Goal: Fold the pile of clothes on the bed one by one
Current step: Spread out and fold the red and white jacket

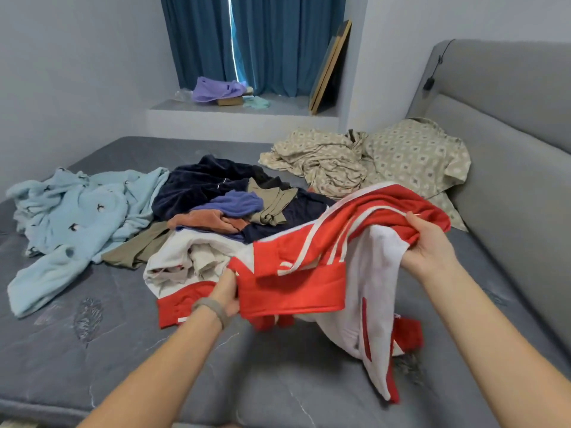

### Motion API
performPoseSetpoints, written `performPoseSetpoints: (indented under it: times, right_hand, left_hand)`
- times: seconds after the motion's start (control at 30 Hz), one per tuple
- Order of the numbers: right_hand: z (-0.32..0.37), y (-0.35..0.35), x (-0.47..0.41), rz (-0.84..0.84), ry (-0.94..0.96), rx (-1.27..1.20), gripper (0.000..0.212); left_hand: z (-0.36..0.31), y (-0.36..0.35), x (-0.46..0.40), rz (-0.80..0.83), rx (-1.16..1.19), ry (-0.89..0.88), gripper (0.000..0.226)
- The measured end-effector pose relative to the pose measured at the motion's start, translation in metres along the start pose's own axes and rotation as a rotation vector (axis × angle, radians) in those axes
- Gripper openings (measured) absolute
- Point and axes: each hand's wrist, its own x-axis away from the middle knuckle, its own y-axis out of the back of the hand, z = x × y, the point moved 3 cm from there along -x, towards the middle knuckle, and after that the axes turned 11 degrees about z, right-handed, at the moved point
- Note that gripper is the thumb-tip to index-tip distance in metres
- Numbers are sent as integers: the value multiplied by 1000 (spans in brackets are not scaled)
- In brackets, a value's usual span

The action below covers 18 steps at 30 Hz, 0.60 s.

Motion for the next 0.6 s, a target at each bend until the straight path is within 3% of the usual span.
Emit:
performPoseSetpoints:
  times: [0.1,0.17,0.23,0.27,0.3,0.37,0.43,0.47,0.53,0.6]
  right_hand:
    - [18,35,-6,-122,14,177,31]
    - [28,56,-5,-292,138,487,38]
    - [26,62,-1,-475,258,1050,74]
    - [15,58,3,-483,317,1311,94]
    - [-4,49,8,-402,372,1533,106]
    - [-57,27,21,59,409,1851,114]
    - [-108,17,36,486,247,1971,121]
    - [-126,18,42,568,132,1935,122]
    - [-145,20,45,518,82,1775,107]
    - [-145,21,41,318,182,1554,86]
  left_hand:
    - [-63,-21,32,-40,-147,-89,34]
    - [-88,-45,53,-28,-247,-198,26]
    - [-100,-72,70,19,-293,-245,21]
    - [-103,-83,72,55,-314,-240,21]
    - [-104,-98,81,86,-325,-225,22]
    - [-102,-116,82,132,-430,-209,24]
    - [-99,-128,86,131,-566,-222,25]
    - [-100,-131,87,124,-602,-237,25]
    - [-106,-136,97,104,-631,-271,23]
    - [-119,-132,106,33,-656,-331,21]
